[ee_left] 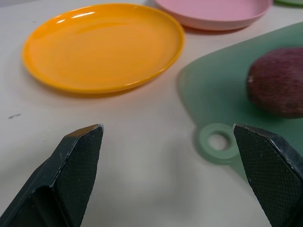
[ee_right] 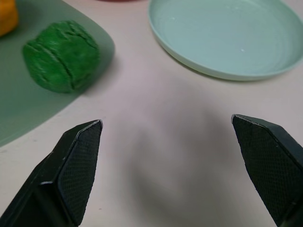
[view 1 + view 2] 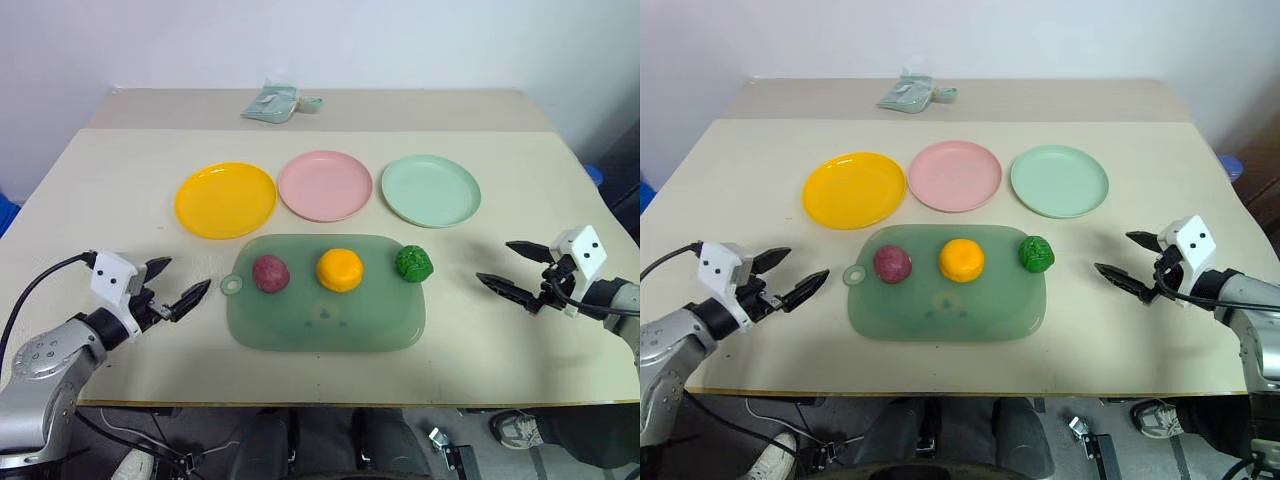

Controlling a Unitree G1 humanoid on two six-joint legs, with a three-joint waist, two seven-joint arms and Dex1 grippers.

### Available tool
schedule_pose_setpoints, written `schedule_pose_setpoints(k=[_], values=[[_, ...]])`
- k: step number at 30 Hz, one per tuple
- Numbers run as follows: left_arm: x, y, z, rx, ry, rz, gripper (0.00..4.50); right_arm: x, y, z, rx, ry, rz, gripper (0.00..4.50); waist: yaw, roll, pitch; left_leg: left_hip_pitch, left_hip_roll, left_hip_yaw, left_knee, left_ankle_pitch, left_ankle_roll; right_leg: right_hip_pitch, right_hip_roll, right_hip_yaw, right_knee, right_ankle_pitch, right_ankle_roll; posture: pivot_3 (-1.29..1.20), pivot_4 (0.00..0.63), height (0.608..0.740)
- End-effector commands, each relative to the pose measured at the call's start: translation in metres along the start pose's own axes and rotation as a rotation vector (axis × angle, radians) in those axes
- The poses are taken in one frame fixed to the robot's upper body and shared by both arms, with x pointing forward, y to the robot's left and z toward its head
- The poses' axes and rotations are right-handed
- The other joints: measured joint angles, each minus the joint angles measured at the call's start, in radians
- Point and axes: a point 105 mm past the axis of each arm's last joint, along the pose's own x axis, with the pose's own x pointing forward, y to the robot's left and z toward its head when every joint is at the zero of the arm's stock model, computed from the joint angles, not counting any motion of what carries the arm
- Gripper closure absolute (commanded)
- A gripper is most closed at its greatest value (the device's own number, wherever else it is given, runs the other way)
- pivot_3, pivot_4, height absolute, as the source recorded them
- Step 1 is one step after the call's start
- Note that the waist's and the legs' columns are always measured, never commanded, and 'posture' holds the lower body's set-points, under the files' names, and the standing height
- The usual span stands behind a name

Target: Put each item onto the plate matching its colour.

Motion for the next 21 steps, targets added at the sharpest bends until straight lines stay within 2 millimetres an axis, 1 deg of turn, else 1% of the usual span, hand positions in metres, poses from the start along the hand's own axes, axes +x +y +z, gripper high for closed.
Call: schedule_pose_setpoints(k=[1, 9, 11, 13, 17, 19, 21], values=[[-0.001, -0.003, 0.007, 0.019, -0.025, -0.006, 0.0, -0.001, 0.0, 0.01, -0.026, -0.031, 0.007, 0.03, 0.0, 0.0, 0.0, 0.0, 0.0, 0.0, 0.0, 0.0, 0.0, 0.0, 0.0, 0.0, 0.0, 0.0, 0.0, 0.0, 0.15, 0.74], [-0.002, -0.005, 0.008, 0.012, -0.043, -0.005, 0.0, 0.007, -0.002, 0.018, -0.055, -0.056, -0.014, 0.03, -0.001, 0.0, 0.0, 0.0, 0.0, 0.0, 0.0, 0.0, 0.0, 0.0, 0.0, 0.0, 0.0, 0.0, 0.0, 0.0, 0.15, 0.74], [0.006, -0.009, 0.016, -0.008, -0.074, -0.026, 0.0, 0.009, -0.006, 0.021, -0.062, -0.068, -0.037, 0.03, 0.001, 0.0, 0.0, 0.0, 0.0, 0.0, 0.0, 0.0, 0.0, 0.0, 0.0, 0.0, 0.0, 0.0, 0.0, 0.0, 0.15, 0.74], [0.012, -0.015, 0.026, -0.026, -0.114, -0.067, 0.0, 0.01, -0.005, 0.021, -0.066, -0.074, -0.045, 0.03, 0.004, 0.0, 0.0, 0.0, 0.0, 0.0, 0.0, 0.0, 0.0, 0.0, 0.0, 0.0, 0.0, 0.0, 0.0, 0.0, 0.15, 0.74], [0.026, -0.039, 0.044, 0.002, -0.151, -0.221, 0.0, 0.011, 0.004, 0.023, -0.06, -0.098, -0.041, 0.03, 0.003, 0.0, 0.0, 0.0, 0.0, 0.0, 0.001, 0.0, 0.0, 0.001, 0.0, 0.0, 0.0, 0.0, 0.0, 0.0, 0.15, 0.74], [0.031, -0.052, 0.045, 0.021, -0.135, -0.326, 0.0, 0.011, 0.011, 0.025, -0.049, -0.112, -0.023, 0.03, 0.001, 0.0, 0.0, 0.0, 0.0, 0.0, 0.001, 0.0, -0.001, 0.0, 0.0, 0.0, 0.0, 0.0, 0.0, 0.0, 0.15, 0.74], [0.035, -0.059, 0.041, 0.054, -0.1, -0.401, 0.0, 0.009, 0.022, 0.029, -0.036, -0.127, 0.014, 0.03, 0.0, 0.001, 0.0, 0.0, 0.0, 0.0, 0.001, 0.001, -0.001, 0.0, 0.0, 0.0, 0.001, 0.0, 0.0, 0.0, 0.15, 0.74]])
